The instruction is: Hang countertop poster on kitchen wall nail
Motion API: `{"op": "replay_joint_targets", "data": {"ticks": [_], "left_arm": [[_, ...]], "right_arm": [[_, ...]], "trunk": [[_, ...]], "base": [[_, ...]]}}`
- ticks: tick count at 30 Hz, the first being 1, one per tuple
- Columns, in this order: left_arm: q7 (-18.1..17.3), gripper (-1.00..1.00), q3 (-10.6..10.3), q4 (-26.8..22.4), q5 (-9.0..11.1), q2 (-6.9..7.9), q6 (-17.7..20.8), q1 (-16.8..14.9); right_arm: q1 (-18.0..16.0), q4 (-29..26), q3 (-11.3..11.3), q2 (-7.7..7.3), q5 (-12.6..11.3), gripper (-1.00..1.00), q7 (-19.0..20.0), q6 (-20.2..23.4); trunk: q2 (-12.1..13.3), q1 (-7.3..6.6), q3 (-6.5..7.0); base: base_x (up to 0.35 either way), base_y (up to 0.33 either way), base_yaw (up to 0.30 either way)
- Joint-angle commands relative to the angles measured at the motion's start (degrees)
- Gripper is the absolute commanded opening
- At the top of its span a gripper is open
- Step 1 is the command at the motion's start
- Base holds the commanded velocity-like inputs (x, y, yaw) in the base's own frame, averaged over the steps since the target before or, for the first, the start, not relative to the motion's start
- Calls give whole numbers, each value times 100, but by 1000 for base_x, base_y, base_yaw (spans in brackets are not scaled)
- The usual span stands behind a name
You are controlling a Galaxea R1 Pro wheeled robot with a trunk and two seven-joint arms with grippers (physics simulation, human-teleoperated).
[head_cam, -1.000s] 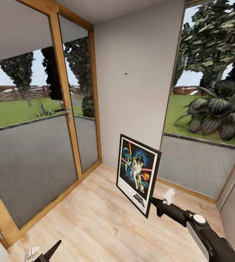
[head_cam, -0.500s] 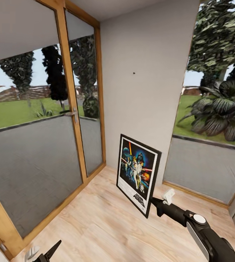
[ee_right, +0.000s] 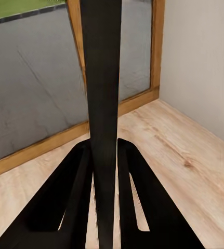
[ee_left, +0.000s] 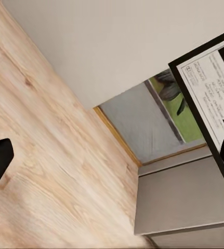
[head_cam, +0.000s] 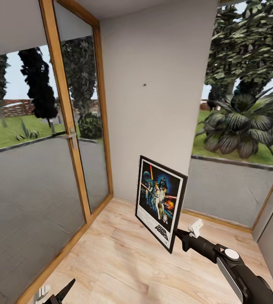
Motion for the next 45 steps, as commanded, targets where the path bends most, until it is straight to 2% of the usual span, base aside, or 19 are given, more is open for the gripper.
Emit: {"op": "replay_joint_targets", "data": {"ticks": [1,8,25,39,45], "left_arm": [[-3,100,-42,-1,37,-2,-51,2],[-4,100,-33,-2,48,11,-44,3],[8,100,-33,-2,48,13,-47,4],[8,100,-40,-2,48,12,-67,4],[4,100,-41,-1,48,13,-79,4]], "right_arm": [[-4,7,16,-4,-46,-100,20,-3],[-5,3,20,-4,-46,-100,20,-9],[-2,-3,22,-3,-46,-100,20,-11],[-2,16,9,-2,-46,-100,20,0],[-1,17,11,-4,-46,-100,20,6]], "trunk": [[-4,4,-2],[-4,4,-2],[-4,4,-2],[-4,4,-2],[-4,4,-2]], "base": [[211,297,-299],[211,302,-209],[211,307,-22],[210,302,-267],[48,57,-300]]}}
